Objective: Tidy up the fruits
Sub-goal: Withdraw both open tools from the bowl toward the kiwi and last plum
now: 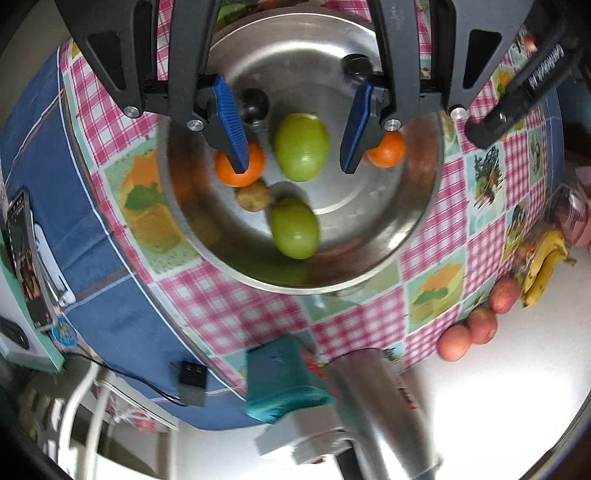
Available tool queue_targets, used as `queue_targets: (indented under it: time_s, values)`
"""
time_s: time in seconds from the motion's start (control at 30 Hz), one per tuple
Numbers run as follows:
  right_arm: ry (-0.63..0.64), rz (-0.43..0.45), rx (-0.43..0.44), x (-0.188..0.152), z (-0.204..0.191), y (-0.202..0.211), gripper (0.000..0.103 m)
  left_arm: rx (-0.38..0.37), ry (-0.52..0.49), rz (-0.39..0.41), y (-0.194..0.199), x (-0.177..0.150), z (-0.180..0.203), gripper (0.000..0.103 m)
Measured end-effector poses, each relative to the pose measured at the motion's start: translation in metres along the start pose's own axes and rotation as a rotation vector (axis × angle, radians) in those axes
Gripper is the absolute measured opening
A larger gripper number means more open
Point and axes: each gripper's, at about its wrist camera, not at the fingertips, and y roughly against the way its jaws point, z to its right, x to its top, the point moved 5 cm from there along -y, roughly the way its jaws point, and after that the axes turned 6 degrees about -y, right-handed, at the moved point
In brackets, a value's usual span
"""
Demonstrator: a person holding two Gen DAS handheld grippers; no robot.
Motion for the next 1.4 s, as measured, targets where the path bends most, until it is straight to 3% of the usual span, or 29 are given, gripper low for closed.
queue_targets:
  time_s: [0.3, 0.43, 0.5, 0.57, 0.93, 0.97, 1.0, 1.07, 1.4]
  values:
    - [0.075, 0.028, 0.020, -0.003, -0.027, 0.012, 0.052, 0.011, 0.076, 0.015, 0.004, 0.006, -0.028, 0.074]
    - [0.083, 0.027, 0.016, -0.004, -0.030, 0.010, 0.053, 0.021, 0.086, 0.018, 0.003, 0.006, -0.032, 0.084]
    - [0.085, 0.023, 0.007, -0.005, -0.030, 0.008, 0.062, 0.030, 0.085, 0.020, 0.002, 0.006, -0.034, 0.090]
    - [0.086, 0.017, 0.003, -0.006, -0.029, 0.006, 0.062, 0.033, 0.084, 0.019, 0.001, 0.005, -0.035, 0.094]
    - [0.074, 0.007, -0.006, -0.006, -0.025, 0.001, 0.062, 0.047, 0.059, 0.016, -0.003, 0.004, -0.034, 0.103]
    - [0.075, 0.007, -0.005, -0.006, -0.025, 0.000, 0.064, 0.052, 0.055, 0.016, -0.003, 0.004, -0.034, 0.103]
    - [0.077, 0.005, -0.007, -0.006, -0.025, 0.000, 0.076, 0.056, 0.050, 0.017, -0.004, 0.004, -0.034, 0.103]
    - [0.086, 0.008, -0.015, -0.007, -0.025, -0.002, 0.088, 0.058, 0.043, 0.014, -0.005, 0.003, -0.034, 0.103]
    - [0.131, 0.017, -0.019, -0.009, -0.030, -0.004, 0.088, 0.079, -0.006, 0.022, -0.006, 0.003, -0.031, 0.103]
